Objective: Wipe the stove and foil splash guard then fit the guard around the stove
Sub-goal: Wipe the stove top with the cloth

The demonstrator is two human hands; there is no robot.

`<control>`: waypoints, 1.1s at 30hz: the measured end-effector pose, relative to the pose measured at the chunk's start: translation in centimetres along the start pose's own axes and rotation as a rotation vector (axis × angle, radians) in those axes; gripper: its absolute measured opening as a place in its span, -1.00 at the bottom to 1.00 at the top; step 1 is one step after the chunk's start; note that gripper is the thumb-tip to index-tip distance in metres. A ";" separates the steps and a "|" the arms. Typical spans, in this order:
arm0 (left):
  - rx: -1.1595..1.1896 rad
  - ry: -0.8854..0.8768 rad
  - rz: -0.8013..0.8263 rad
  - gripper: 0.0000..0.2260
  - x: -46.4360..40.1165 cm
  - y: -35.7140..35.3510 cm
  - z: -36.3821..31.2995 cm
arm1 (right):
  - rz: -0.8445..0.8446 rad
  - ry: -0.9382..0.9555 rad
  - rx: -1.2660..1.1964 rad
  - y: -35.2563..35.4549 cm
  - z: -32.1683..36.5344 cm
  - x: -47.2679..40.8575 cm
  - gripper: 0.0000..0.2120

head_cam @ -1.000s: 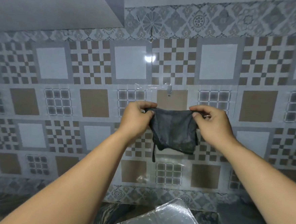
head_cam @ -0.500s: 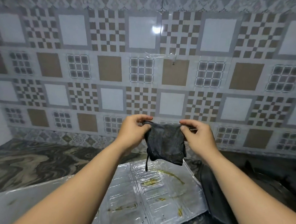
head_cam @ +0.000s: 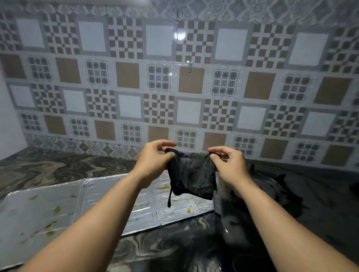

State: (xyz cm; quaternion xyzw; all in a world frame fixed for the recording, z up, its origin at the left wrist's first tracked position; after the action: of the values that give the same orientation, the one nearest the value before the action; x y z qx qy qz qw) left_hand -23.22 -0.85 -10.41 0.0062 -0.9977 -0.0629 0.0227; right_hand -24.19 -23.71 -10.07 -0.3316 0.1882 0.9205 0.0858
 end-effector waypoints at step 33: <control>0.143 -0.097 0.398 -0.52 -2.1 -34.5 -5.0 | -0.515 -0.310 -0.588 22.6 -9.4 1.0 -0.61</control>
State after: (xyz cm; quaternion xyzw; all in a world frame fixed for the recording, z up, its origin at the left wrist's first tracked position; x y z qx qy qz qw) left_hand -20.52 -35.65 -9.91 -0.1923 -0.9811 0.0135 -0.0140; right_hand -25.87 -48.15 -10.87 -0.2356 -0.1867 0.9225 0.2420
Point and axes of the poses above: each hand's wrist, its own x-axis away from the middle knuckle, its own y-axis out of the back of the hand, z = x × y, the point moved 8 cm from there along -x, towards the middle knuckle, and after that the axes turned 15 degrees about y, right-handed, at the moved point
